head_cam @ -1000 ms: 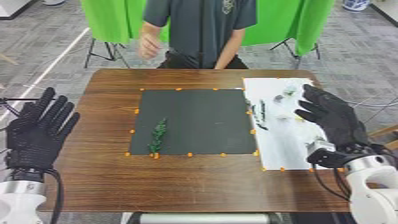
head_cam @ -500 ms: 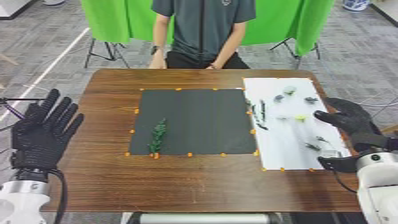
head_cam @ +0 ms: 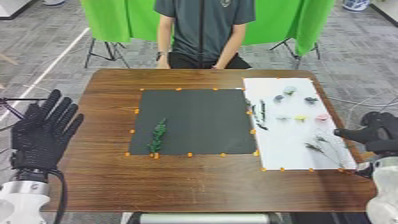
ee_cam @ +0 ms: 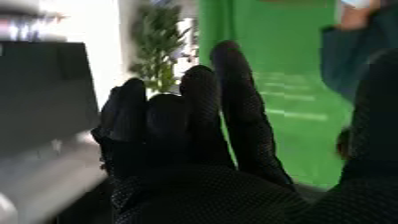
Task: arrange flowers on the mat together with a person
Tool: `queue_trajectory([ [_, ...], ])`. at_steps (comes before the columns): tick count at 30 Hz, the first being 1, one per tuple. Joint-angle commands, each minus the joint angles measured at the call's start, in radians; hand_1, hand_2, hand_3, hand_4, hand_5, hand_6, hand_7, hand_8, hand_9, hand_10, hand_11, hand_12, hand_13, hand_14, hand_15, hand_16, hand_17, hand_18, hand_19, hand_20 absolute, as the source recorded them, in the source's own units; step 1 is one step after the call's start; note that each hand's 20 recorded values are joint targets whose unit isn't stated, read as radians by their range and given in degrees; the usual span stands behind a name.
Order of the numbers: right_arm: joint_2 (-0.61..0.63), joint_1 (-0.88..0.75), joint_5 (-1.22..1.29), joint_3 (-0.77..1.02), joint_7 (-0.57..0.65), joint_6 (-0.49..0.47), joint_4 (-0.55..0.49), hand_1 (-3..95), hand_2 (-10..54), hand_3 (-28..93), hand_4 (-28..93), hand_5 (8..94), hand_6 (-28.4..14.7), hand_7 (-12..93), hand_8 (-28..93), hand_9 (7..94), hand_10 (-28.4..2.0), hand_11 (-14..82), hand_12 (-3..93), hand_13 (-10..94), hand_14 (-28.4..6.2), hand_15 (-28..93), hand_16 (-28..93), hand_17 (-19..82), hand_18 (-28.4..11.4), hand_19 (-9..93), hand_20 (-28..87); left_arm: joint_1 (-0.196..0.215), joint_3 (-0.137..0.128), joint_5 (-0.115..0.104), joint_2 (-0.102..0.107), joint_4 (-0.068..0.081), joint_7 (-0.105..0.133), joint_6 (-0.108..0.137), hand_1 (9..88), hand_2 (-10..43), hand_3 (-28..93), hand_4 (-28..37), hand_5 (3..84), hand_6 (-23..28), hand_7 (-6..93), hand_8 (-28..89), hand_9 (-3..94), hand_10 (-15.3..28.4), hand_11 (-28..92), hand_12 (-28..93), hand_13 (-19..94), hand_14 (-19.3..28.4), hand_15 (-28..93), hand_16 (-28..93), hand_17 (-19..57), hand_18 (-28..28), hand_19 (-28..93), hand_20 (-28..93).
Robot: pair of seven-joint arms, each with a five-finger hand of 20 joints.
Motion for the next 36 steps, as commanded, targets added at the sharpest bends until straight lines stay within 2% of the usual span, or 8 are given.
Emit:
queue_trajectory([
  [1,-0.013,0.038,0.023,0.003,-0.023,-0.052,0.045,43.0,-9.5,40,-28,68.0,-1.1,24,-13,57.0,-16.3,65.7,52.9,53,-18.5,86,58,34,-24.5,89,51,0.024,0.000,-0.007,-0.007,-0.002,0.006,0.002,26.6,12.2,69,-28.3,35.8,5.0,4.7,-7,28.5,11.2,7,7,20,8.5,4,-2,-2.7,10.3,16,11],
  [6,-0.028,0.048,0.089,0.010,-0.031,-0.129,0.060,51.3,-9.5,28,-28,73.7,0.4,24,-13,62.3,-14.5,66.4,55.1,58,-17.0,86,60,38,-24.5,92,52,0.021,0.001,-0.009,-0.006,-0.001,0.003,0.006,26.4,12.0,69,-28.3,36.4,5.2,4.6,-7,28.9,11.3,7,8,20,8.7,4,-2,-2.7,10.4,16,11],
  [16,-0.047,0.062,0.175,0.006,-0.033,-0.223,0.075,48.9,-9.5,32,-28,74.1,0.3,22,-13,62.5,-14.7,65.3,55.9,59,-17.4,86,61,37,-24.6,92,52,0.020,0.007,-0.015,-0.006,0.000,0.005,0.004,25.0,13.5,68,-28.3,37.0,5.4,4.3,-7,29.4,11.5,7,8,21,8.9,4,-2,-2.7,10.5,16,11],
  [21,-0.056,0.072,0.197,-0.004,-0.055,-0.242,0.085,44.8,-9.5,40,-28,74.1,0.3,22,-13,62.4,-14.9,65.2,55.0,59,-17.5,86,61,37,-24.7,92,52,0.019,0.006,-0.010,-0.008,0.000,-0.001,0.003,24.4,13.7,68,-28.3,37.1,5.4,4.4,-7,29.5,11.5,7,8,21,9.0,4,-2,-2.8,10.6,16,11],
  [25,-0.065,0.098,0.217,-0.028,-0.056,-0.280,0.107,38.3,-9.5,59,-28,74.4,0.5,22,-13,62.6,-14.6,65.4,54.1,59,-17.2,86,61,37,-24.6,92,51,0.018,0.007,-0.011,-0.011,0.000,-0.002,0.002,24.7,13.3,68,-28.3,37.1,5.4,4.5,-7,29.6,11.5,7,8,21,9.2,4,-1,-2.8,10.6,16,11],
  [30,-0.068,0.106,0.230,-0.049,-0.053,-0.263,0.113,37.0,-9.5,68,-28,77.0,0.8,25,-12,64.4,-14.7,65.2,53.1,60,-17.1,85,60,38,-24.9,91,51,0.019,0.010,-0.007,-0.014,0.000,-0.012,0.003,27.1,13.3,72,-28.0,37.3,5.3,4.8,-7,29.9,11.6,7,8,21,9.6,4,-1,-3.0,11.0,17,11],
  [32,-0.067,0.108,0.237,-0.053,-0.050,-0.252,0.113,42.8,-9.5,67,-27,77.7,-0.2,30,4,66.0,-14.5,65.1,53.7,60,-16.9,85,59,38,-24.8,91,51,0.019,0.010,-0.007,-0.013,0.000,-0.009,0.006,27.2,13.3,72,-28.1,37.4,5.3,4.7,-7,30.0,11.6,7,8,22,9.6,4,-1,-3.1,11.1,17,11],
  [36,-0.061,0.103,0.232,-0.056,-0.038,-0.208,0.099,47.8,-7.6,68,-26,76.4,-0.5,37,11,66.8,-14.3,65.1,53.9,60,-16.6,85,59,38,-24.7,92,50,0.021,0.009,-0.005,-0.016,0.000,-0.013,0.001,27.3,13.2,72,-28.0,37.4,5.3,4.6,-7,30.1,11.5,7,8,22,9.6,4,-1,-3.1,11.2,17,11],
])
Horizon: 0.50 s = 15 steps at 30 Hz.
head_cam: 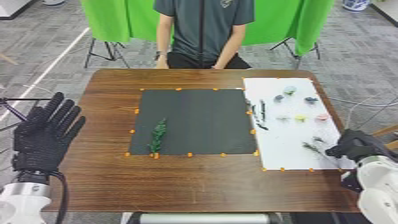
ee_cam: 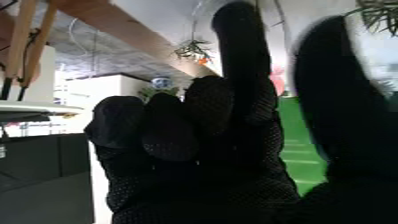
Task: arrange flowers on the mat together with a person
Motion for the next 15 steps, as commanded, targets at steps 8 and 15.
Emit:
queue_trajectory([
  [8,0.014,0.018,0.097,-0.045,0.082,0.112,-0.086,47.2,-6.2,69,-25,74.2,0.3,43,17,68.1,-14.7,65.2,52.7,61,-16.7,85,58,40,-24.9,93,49,0.009,0.008,0.001,-0.012,0.003,-0.017,0.004,27.5,13.1,72,-27.9,37.5,5.3,4.6,-7,30.1,11.6,8,8,22,9.7,4,-1,-3.3,11.4,18,11],
  [15,-0.015,0.101,0.113,-0.129,0.021,0.117,-0.141,46.9,-6.0,70,-23,74.4,-0.1,44,18,69.6,-14.6,65.4,51.4,63,-16.3,85,56,42,-24.9,93,49,0.002,0.017,0.000,-0.010,0.006,-0.027,0.007,27.5,13.0,72,-28.1,37.4,5.3,4.6,-7,30.1,11.6,7,8,22,9.7,4,-1,-3.4,11.6,18,11],
])
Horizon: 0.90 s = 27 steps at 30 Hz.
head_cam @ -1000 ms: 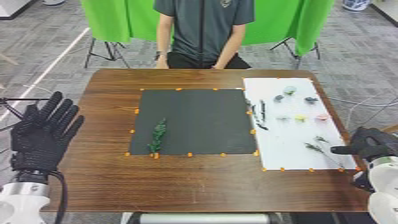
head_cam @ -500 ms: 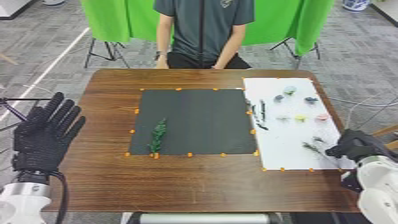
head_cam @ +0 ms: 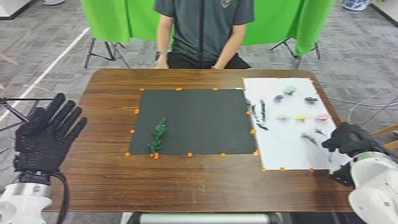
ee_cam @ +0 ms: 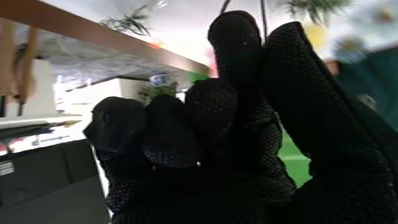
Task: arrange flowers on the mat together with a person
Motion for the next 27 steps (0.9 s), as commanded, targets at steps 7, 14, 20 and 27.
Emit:
queue_trajectory([
  [7,-0.105,0.234,0.003,-0.260,-0.097,-0.052,-0.063,44.1,-6.2,73,-17,73.2,-0.8,49,23,70.4,-15.0,65.4,51.3,64,-16.8,85,55,43,-25.2,93,50,-0.016,0.020,0.003,-0.004,0.012,-0.042,0.006,29.2,13.7,74,-23.6,37.4,5.2,4.6,-7,30.1,11.5,7,8,22,9.7,4,-1,-3.3,11.5,18,11],
  [14,-0.201,0.333,-0.034,-0.443,-0.140,-0.059,-0.011,44.1,-5.6,73,-16,72.8,-1.4,50,23,70.6,-15.4,65.0,50.8,65,-16.7,85,55,44,-25.2,93,51,-0.055,0.048,0.005,0.005,0.031,-0.074,0.007,28.7,13.3,74,-23.9,37.5,5.2,4.7,-7,30.1,11.5,7,8,22,9.7,4,-1,-3.3,11.5,18,11],
  [20,-0.289,0.376,-0.071,-0.567,-0.115,-0.026,0.036,44.2,-5.4,73,-17,72.5,-1.4,50,22,70.6,-15.5,64.9,50.5,65,-16.7,85,55,44,-25.3,93,50,-0.065,0.055,0.000,0.011,0.040,-0.072,0.019,28.7,13.2,74,-24.0,37.5,5.2,4.7,-7,30.1,11.5,7,8,22,9.7,4,-1,-3.3,11.5,18,11],
  [27,-0.378,0.437,-0.073,-0.660,-0.116,-0.052,0.114,44.9,-4.8,72,-17,72.2,-1.5,50,22,70.6,-15.6,64.9,50.2,65,-16.7,85,55,45,-25.4,93,50,-0.061,0.056,-0.007,0.015,0.040,-0.065,0.026,28.6,13.1,74,-24.2,37.6,5.2,4.7,-7,30.0,11.6,7,8,22,9.6,4,-1,-3.3,11.5,18,11],
])
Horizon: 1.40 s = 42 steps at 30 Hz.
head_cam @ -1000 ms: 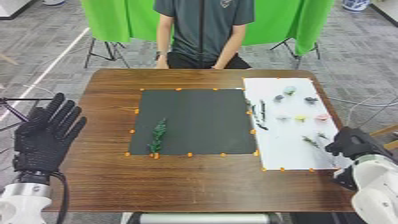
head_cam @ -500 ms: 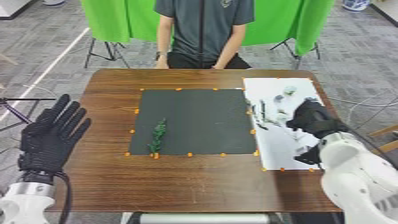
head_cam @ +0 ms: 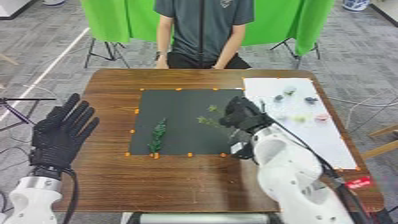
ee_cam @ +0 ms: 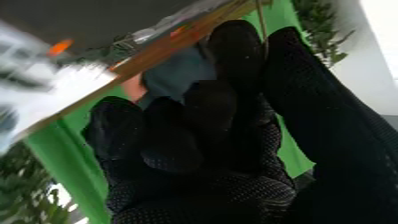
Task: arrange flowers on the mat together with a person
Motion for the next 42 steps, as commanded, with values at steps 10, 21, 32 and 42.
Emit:
queue_trajectory([
  [10,-0.183,0.080,-0.167,-0.202,0.056,0.095,0.181,45.0,-4.5,72,-18,71.7,-1.5,51,21,70.2,-15.8,64.6,50.0,66,-16.7,85,54,46,-25.4,93,49,-0.033,0.038,-0.037,0.022,0.024,-0.017,0.004,28.6,12.9,74,-24.3,37.5,5.2,4.6,-7,30.0,11.5,7,8,22,9.8,5,-1,-3.3,11.6,18,11],
  [21,-0.205,0.048,-0.301,-0.255,0.113,0.162,0.227,45.5,-4.1,71,-18,71.6,-1.5,51,20,70.2,-16.9,64.1,47.3,67,-17.1,85,52,48,-26.1,93,47,-0.038,0.058,-0.033,0.023,0.027,-0.028,0.007,28.8,12.9,74,-24.5,37.6,5.3,4.5,-7,29.6,11.3,7,8,22,9.7,4,-1,-3.3,11.5,18,11],
  [32,-0.241,0.034,-0.278,-0.247,0.136,0.137,0.258,43.1,-3.7,71,-18,71.7,-1.9,51,20,70.5,-17.1,63.9,46.5,67,-17.1,85,51,49,-26.2,93,48,-0.042,0.067,-0.040,0.021,0.031,-0.025,0.004,29.2,13.1,73,-25.1,37.6,5.4,4.5,-7,29.7,11.4,7,8,22,9.7,5,-1,-3.3,11.5,18,11],
  [42,-0.234,0.023,-0.309,-0.253,0.134,0.112,0.265,39.7,-5.8,70,-18,71.8,-2.2,50,18,70.4,-17.1,64.1,47.1,68,-17.3,85,52,49,-26.4,93,48,-0.030,0.069,-0.086,0.012,0.035,-0.009,-0.020,29.2,13.2,73,-25.0,37.7,5.4,4.7,-7,30.0,11.6,8,8,22,9.8,5,-1,-3.3,11.5,18,11],
])
